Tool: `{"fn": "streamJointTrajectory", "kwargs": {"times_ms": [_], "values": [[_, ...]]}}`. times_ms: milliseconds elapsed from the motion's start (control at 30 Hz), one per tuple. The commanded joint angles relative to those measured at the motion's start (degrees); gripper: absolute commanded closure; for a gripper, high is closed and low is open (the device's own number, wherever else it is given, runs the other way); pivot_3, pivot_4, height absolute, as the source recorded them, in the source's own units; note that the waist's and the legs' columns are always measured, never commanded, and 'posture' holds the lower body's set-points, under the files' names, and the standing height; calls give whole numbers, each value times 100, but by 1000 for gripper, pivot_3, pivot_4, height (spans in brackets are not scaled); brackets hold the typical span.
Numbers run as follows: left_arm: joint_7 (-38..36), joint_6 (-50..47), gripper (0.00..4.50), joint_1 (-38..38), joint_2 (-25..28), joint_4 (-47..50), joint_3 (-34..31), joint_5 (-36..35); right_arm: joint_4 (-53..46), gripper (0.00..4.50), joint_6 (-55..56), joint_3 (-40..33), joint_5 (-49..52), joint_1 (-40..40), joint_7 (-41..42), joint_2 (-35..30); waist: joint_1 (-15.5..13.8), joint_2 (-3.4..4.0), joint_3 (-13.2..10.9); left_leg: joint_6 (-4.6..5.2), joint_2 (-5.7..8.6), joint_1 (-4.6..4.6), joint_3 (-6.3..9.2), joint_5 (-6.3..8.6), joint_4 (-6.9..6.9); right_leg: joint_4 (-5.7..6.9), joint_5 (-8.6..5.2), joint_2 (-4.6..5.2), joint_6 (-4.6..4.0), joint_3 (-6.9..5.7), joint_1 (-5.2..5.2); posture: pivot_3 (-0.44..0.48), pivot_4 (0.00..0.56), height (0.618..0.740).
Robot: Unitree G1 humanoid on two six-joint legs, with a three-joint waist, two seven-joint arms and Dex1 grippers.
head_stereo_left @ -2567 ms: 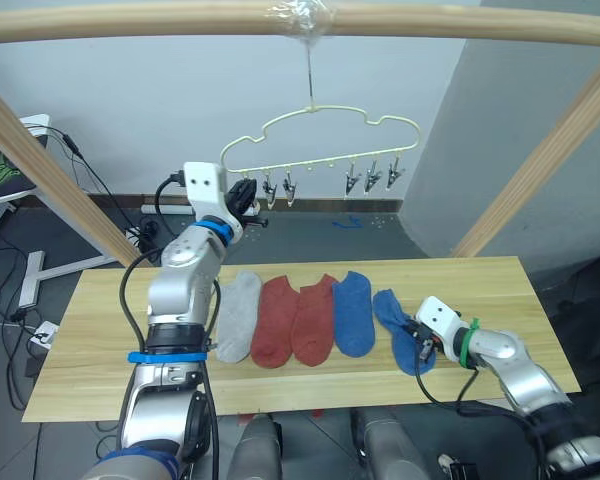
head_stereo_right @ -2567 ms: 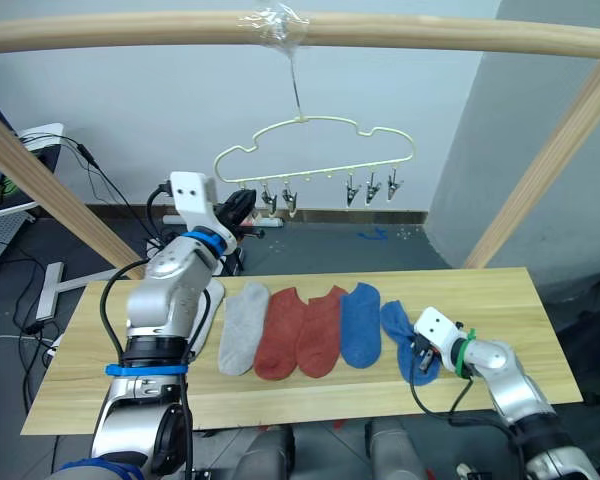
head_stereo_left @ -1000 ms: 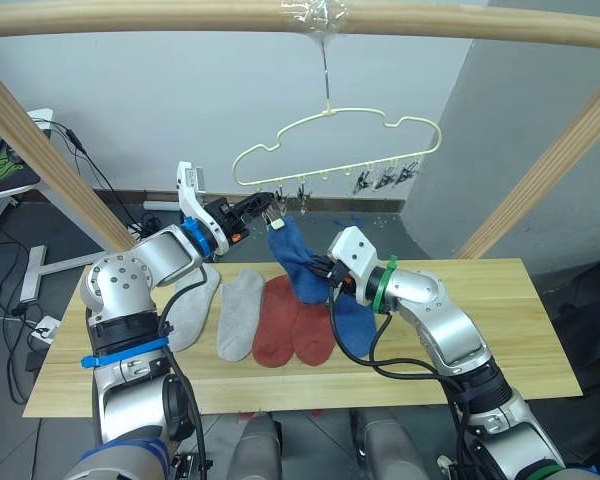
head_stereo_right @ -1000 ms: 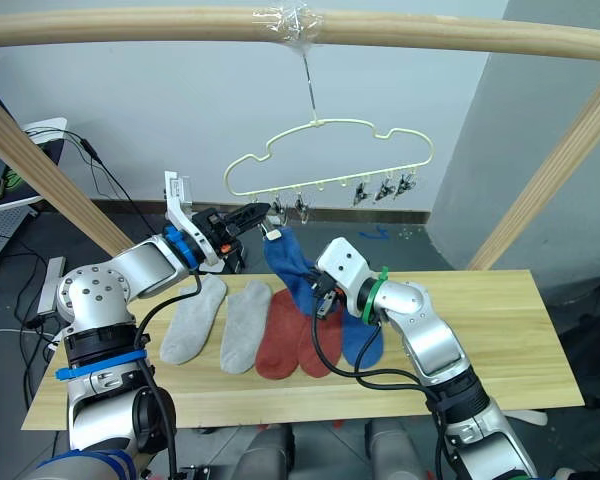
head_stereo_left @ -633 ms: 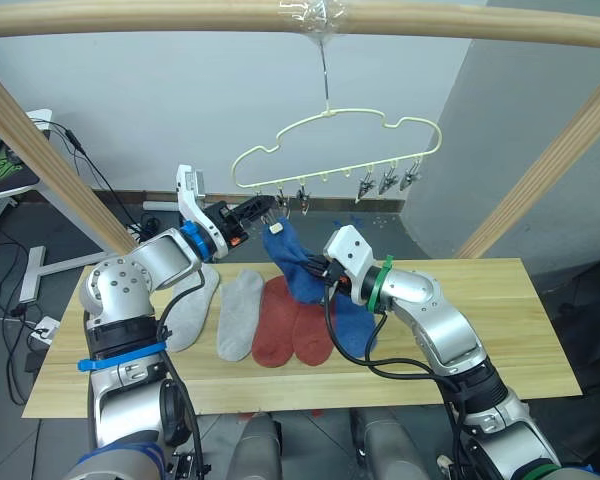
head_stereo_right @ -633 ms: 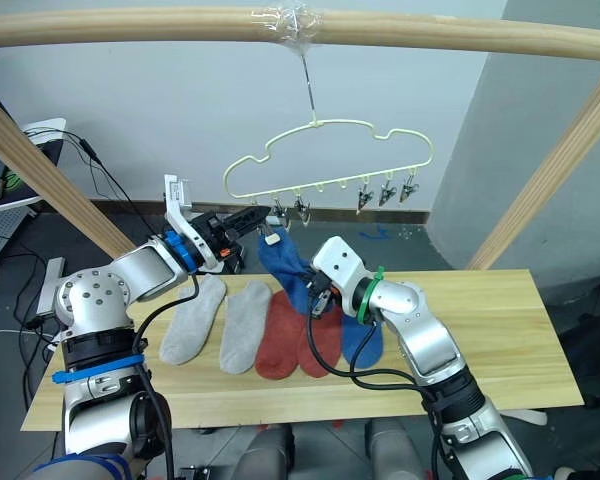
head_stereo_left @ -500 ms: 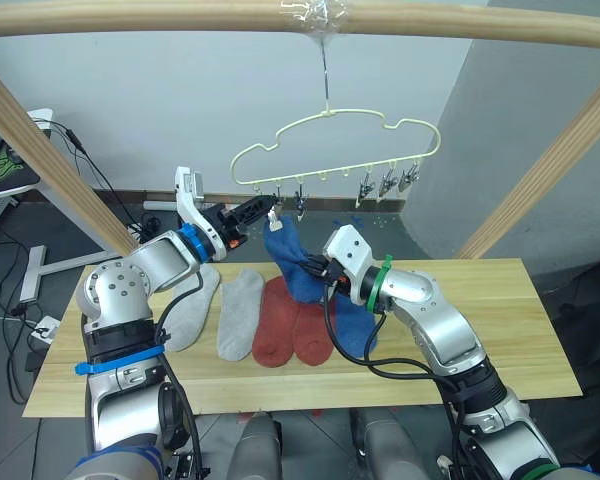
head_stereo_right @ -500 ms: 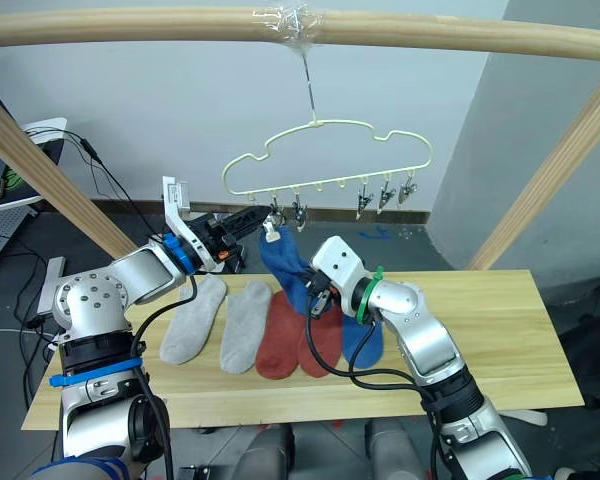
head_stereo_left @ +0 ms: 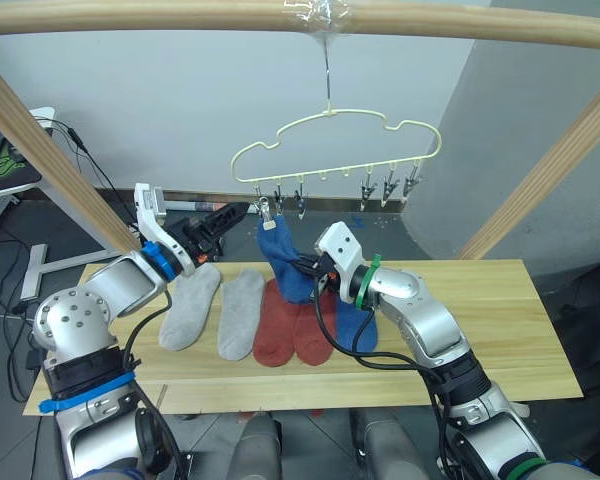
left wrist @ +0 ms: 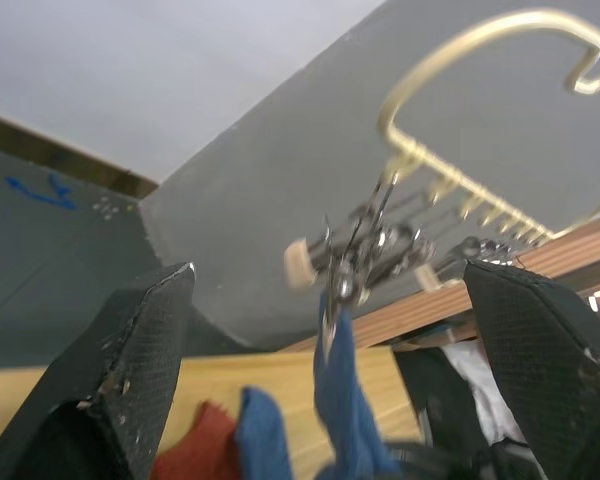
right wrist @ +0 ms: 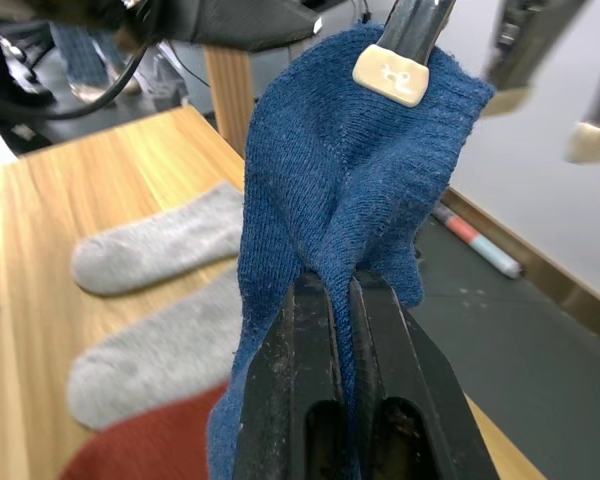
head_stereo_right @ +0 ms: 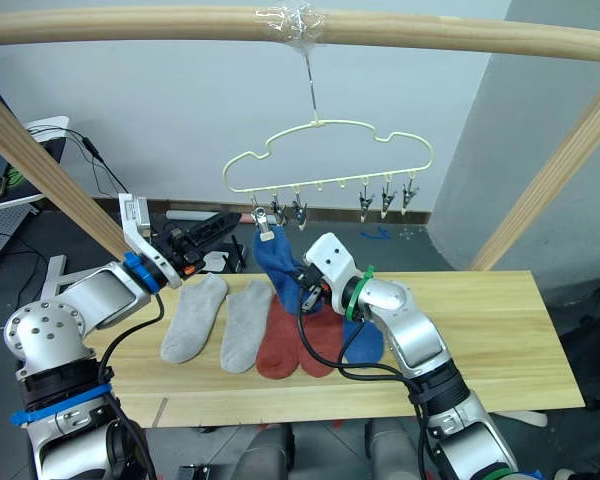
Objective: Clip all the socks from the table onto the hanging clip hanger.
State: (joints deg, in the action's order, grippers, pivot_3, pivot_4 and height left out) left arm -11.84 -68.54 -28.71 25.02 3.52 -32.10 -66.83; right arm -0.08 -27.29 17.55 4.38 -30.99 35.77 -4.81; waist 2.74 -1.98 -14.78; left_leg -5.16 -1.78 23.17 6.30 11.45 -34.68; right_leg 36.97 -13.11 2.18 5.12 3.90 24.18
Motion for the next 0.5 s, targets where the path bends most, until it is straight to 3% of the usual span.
{"fn": "streamJointTrajectory", "kwargs": {"times_ms": [33,133,367,500], "values": [[67,20,55,45,223,323,-174,-313,65,4500,115,-126,181,-167,-42,141,-53,0,0,0,0,0,0,0,-1,-1,0,0,0,-1,-1,89,238,740],[98,-1,55,171,434,490,-190,-476,441,4500,119,-235,278,-306,-116,343,-89,0,0,0,0,-1,-1,0,-1,0,0,0,-1,0,1,101,238,740],[130,71,0,413,577,804,65,-701,633,2406,88,-266,310,-292,-57,366,-132,0,0,-1,-1,5,5,1,4,-4,-4,0,-8,-9,2,109,240,740],[54,325,0,485,661,1002,311,-310,600,1073,21,-261,327,-136,-19,255,-133,0,-1,-1,-1,5,7,1,4,-3,-7,0,-12,-11,1,109,240,740]]}}
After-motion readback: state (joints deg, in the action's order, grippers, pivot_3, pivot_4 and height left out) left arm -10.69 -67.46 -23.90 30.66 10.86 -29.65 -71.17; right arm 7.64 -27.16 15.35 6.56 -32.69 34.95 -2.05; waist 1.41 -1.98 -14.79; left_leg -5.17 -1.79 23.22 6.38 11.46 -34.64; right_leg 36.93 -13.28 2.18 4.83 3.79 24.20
